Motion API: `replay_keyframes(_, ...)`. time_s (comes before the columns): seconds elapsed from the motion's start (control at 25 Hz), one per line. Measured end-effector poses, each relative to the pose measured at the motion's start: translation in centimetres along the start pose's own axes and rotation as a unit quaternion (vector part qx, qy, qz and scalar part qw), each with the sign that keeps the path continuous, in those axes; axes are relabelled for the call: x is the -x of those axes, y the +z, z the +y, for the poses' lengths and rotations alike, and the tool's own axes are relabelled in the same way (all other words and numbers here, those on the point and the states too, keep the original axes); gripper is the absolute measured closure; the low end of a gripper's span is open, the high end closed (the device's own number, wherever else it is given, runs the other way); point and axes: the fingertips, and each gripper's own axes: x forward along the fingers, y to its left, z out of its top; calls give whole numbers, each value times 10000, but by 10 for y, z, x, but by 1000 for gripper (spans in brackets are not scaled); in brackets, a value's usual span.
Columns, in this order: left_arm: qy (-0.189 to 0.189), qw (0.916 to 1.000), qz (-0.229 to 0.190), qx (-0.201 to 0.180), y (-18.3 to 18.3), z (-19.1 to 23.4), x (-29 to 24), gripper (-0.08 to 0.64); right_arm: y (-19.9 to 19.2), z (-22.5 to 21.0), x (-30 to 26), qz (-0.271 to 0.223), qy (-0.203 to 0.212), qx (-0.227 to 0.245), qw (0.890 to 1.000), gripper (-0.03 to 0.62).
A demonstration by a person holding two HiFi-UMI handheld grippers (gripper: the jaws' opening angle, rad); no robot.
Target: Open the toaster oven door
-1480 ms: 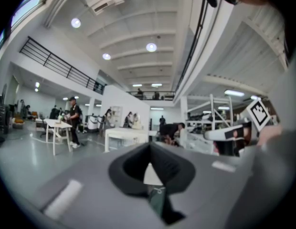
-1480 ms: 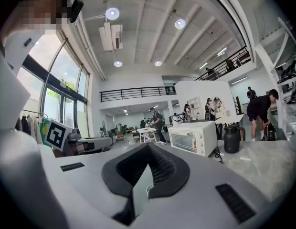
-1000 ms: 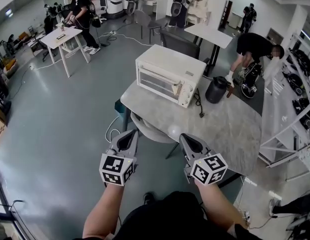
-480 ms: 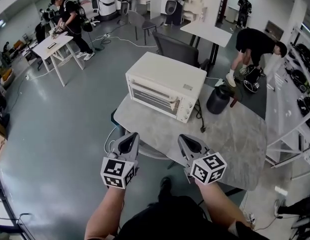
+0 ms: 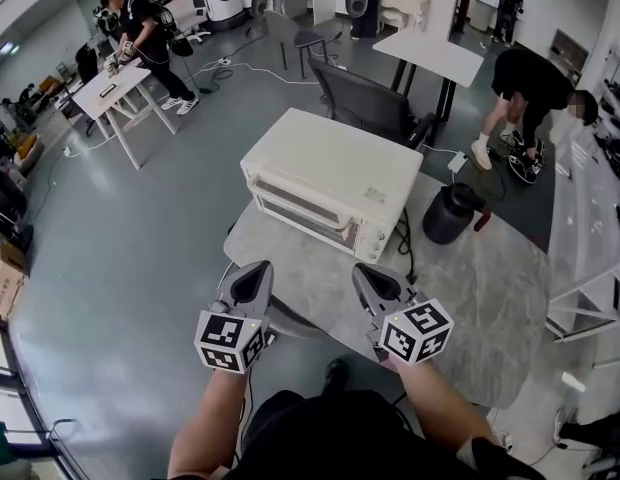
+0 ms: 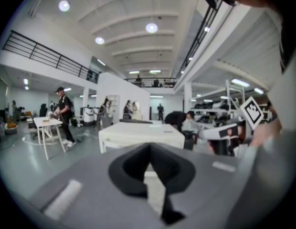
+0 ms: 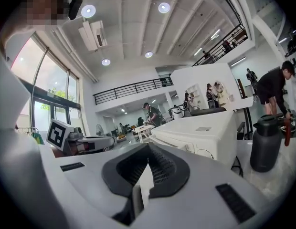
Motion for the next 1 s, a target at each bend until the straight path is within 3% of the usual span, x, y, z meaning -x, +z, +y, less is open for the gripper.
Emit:
replay_keyframes(0.24,-45,9999,119,-40,7,-1,-31,554,3,-19,-9,67,16,-104,9999,595)
replay_keyframes(0.56,-239,9997,-23,-35,26,21,-69,554,8,-36,-25,183,-284,-77,9994,583)
replay_keyframes(1.0,-970,9952,-58,-66,25,96,-101,552,9,-33,-79,95,-1301,-201,9913,572)
